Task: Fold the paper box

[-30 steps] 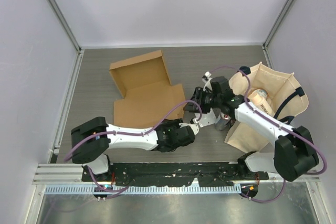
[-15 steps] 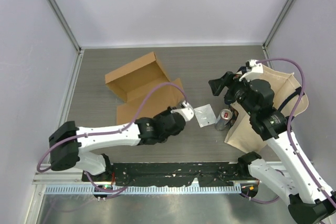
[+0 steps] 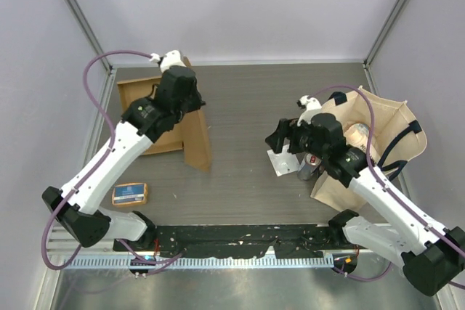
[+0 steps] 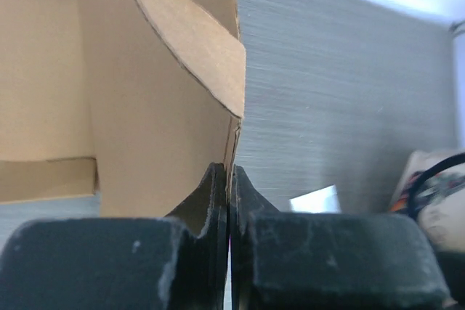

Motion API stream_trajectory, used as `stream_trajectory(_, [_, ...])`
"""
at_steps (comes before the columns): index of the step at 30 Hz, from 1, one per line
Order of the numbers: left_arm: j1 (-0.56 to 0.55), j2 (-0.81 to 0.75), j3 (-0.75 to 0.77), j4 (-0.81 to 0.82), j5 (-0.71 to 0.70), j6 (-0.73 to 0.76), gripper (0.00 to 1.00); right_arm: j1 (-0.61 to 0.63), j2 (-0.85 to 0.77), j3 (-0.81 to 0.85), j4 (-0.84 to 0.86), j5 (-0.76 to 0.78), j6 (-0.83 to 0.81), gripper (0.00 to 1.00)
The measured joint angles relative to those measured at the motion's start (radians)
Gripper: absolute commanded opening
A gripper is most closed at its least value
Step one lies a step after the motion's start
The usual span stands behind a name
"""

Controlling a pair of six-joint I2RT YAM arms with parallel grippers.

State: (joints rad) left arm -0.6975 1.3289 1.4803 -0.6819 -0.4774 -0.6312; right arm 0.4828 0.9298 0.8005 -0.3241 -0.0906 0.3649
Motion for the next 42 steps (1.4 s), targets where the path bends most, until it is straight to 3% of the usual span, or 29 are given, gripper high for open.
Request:
stream_trajectory(9, [0.239, 0.083, 0.184, -0.259, 0.184, -0.503, 0.0, 0.34, 0.018, -0.055, 0.143, 0.053, -0.113, 0.86])
stream_trajectory(18, [0.348, 0.108, 0.096, -0.308, 0.383, -0.828, 0.0, 0.393, 0.088, -0.079, 0.28, 0.168, -0.142, 0.84])
stream_trajectory(27, [0.393, 0.043, -0.013, -0.249, 0.443, -0.975, 0.0, 0.393, 0.089, -0.185, 0.436, 0.299, -0.13, 0.6])
stream_trajectory(30, [0.393, 0.04, -0.017, -0.248, 0.445, -0.996, 0.0, 0.393, 0.092, -0.217, 0.474, 0.305, -0.148, 0.39])
stream_trajectory(31, [0.394, 0.037, -0.023, -0.244, 0.444, -1.006, 0.0, 0.393, 0.094, -0.224, 0.493, 0.304, -0.153, 0.25])
stream_trajectory(33, [0.396, 0.023, -0.043, -0.226, 0.444, -1.019, 0.0, 0.393, 0.097, -0.232, 0.53, 0.304, -0.164, 0.15])
stream_trajectory(34, [0.397, 0.012, -0.057, -0.213, 0.444, -1.023, 0.03, 0.393, 0.098, -0.237, 0.549, 0.305, -0.172, 0.03])
stream_trajectory(35, [0.398, 0.0, -0.074, -0.2, 0.444, -1.028, 0.25, 0.394, 0.098, -0.244, 0.569, 0.303, -0.177, 0.02])
stream_trajectory(37, [0.399, -0.029, -0.115, -0.156, 0.448, -1.031, 0.49, 0.394, 0.098, -0.257, 0.605, 0.295, -0.201, 0.02])
stream_trajectory(38, [0.399, -0.048, -0.145, -0.133, 0.453, -1.028, 0.76, 0.389, 0.098, -0.265, 0.617, 0.283, -0.21, 0.02])
stream_trajectory(40, [0.402, -0.069, -0.177, -0.119, 0.455, -0.992, 0.99, 0.37, 0.104, -0.269, 0.625, 0.261, -0.231, 0.01])
stream_trajectory(42, [0.412, -0.087, -0.196, -0.114, 0.444, -0.933, 1.0, 0.326, 0.122, -0.265, 0.634, 0.209, -0.248, 0.02])
